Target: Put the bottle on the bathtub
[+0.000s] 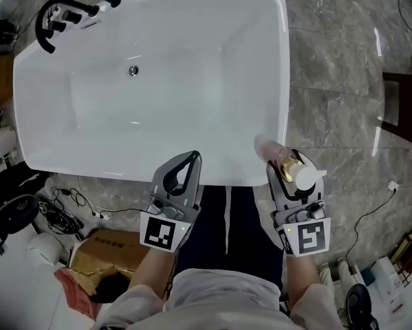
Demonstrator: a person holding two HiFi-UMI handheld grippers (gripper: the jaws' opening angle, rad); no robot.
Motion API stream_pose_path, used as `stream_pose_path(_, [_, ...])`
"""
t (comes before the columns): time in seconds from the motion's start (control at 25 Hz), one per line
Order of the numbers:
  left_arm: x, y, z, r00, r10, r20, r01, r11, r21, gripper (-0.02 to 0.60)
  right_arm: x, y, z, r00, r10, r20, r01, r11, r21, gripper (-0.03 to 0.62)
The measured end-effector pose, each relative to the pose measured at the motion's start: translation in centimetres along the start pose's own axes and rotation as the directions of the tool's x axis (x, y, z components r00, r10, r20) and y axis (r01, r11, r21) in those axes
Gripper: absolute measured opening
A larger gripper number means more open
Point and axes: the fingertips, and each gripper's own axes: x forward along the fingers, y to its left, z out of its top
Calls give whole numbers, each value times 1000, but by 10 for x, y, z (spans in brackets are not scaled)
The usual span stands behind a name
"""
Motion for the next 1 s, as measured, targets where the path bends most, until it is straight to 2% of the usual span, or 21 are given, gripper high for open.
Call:
stream_pose_path(0.24, [13,6,-22,1000,-16,-7,16,1000,-15,3,20,-2,-15,1000,8,-4,-8,1000,-2,215])
stream_pose_path(0.52, [18,10,-26,1000,-28,-13,28,1000,-10,3,29,1,-21,1000,24,-2,-24,1000,20,215])
stream_pose_path(1.0, [28,24,-33,1000,-16,-9,16,998,-54,3,72,-19,-9,999,21,30,-23,999,39,215])
